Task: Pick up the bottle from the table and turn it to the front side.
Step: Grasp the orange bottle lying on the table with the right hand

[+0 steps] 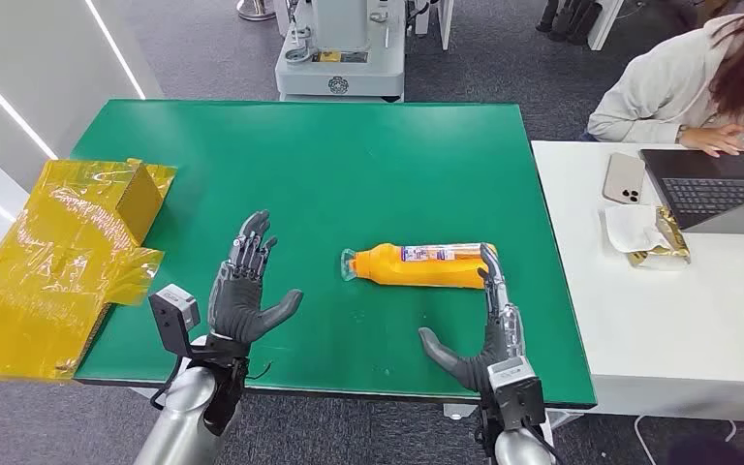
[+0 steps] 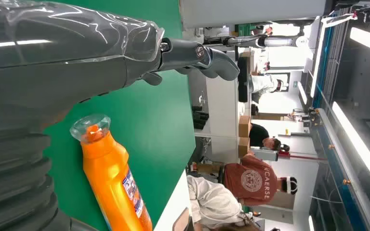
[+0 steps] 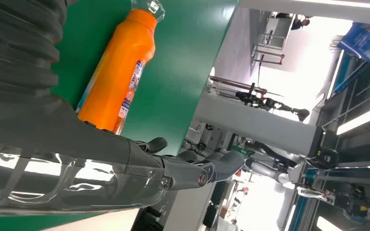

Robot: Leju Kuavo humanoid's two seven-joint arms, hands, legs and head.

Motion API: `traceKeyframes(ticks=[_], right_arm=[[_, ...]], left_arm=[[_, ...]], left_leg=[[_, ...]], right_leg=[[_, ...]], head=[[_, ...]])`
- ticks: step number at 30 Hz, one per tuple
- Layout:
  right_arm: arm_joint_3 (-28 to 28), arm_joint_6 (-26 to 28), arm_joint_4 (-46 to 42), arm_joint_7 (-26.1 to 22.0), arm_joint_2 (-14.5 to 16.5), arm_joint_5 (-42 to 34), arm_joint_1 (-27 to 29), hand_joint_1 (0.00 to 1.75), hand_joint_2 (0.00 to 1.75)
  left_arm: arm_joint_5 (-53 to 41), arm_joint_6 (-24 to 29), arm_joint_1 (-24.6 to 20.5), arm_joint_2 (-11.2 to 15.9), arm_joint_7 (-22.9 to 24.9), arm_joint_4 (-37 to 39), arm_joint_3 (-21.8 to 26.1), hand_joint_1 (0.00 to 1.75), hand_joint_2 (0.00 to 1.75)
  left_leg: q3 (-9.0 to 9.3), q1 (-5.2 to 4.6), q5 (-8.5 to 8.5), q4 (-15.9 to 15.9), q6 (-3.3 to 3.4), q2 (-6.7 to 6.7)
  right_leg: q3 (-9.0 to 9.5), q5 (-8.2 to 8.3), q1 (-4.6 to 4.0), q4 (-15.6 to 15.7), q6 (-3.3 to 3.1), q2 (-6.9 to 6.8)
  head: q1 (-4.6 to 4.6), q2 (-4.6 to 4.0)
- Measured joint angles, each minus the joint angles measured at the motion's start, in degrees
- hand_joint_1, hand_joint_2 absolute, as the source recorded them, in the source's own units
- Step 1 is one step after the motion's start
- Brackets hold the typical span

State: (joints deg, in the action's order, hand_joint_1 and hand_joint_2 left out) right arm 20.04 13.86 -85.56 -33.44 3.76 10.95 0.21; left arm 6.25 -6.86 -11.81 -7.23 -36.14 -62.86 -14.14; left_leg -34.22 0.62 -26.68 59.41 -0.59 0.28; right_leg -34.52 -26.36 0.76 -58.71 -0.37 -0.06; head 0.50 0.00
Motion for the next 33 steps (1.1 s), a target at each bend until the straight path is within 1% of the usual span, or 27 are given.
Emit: traceKeyframes(ticks=[11, 17, 22, 24, 29, 33], right_arm=[[-0.8, 0.2, -0.6, -0.1, 0.0, 0.0, 1.3, 0.0, 1.75], [-1.0, 1.2, -1.3, -0.3, -0.1, 0.2, 2.0, 0.0, 1.75], [-1.0, 1.4, -0.9, -0.2, -0.1, 0.4, 0.7, 0.0, 1.75], [-1.0, 2.3, -0.5, 0.5, -0.1, 2.0, -0.6, 0.0, 1.75], [-1.2, 5.8, 0.3, 3.0, -0.5, 10.0, -3.7, 0.0, 1.75], [-1.9, 6.5, 0.7, 4.8, -1.3, 13.5, -5.6, 0.0, 1.75]], left_arm=[[0.1, -0.3, -0.6, 0.0, -0.1, 1.0, 0.0, 0.0, 1.75], [1.2, -0.7, -1.3, 0.1, -1.1, 1.8, -0.1, 0.0, 1.75], [1.4, -0.6, -1.4, 0.4, -1.3, 2.2, -0.1, 0.0, 1.75], [1.3, -0.5, -1.5, 0.4, -1.3, 2.4, -0.1, 0.0, 1.75], [0.9, -0.2, -2.0, 0.0, -1.2, 2.6, -0.1, 0.0, 1.75], [0.6, -0.2, -2.3, -0.1, -1.1, 2.6, -0.1, 0.0, 1.75]], left_leg=[[0.01, 0.0, 0.0, 0.0, 0.0, 0.01], [0.0, 0.0, 0.0, 0.0, 0.0, 0.01], [0.0, 0.0, 0.0, 0.0, 0.0, 0.01], [0.0, 0.0, 0.01, 0.0, 0.0, 0.01], [0.01, 0.0, 0.02, 0.0, 0.0, 0.01], [0.01, 0.0, 0.01, 0.0, 0.0, 0.01]], right_leg=[[0.0, 0.01, 0.0, 0.0, 0.0, 0.01], [0.01, 0.0, 0.0, 0.0, 0.0, 0.01], [0.01, 0.01, 0.0, 0.0, 0.0, 0.01], [0.01, 0.01, 0.0, 0.0, 0.0, 0.01], [0.02, 0.04, 0.0, 0.0, 0.0, 0.01], [0.01, 0.04, 0.0, 0.0, 0.0, 0.01]], head=[[-0.02, 0.0], [-0.02, 0.0], [-0.02, 0.0], [-0.01, 0.0], [-0.02, 0.0], [-0.01, 0.0]])
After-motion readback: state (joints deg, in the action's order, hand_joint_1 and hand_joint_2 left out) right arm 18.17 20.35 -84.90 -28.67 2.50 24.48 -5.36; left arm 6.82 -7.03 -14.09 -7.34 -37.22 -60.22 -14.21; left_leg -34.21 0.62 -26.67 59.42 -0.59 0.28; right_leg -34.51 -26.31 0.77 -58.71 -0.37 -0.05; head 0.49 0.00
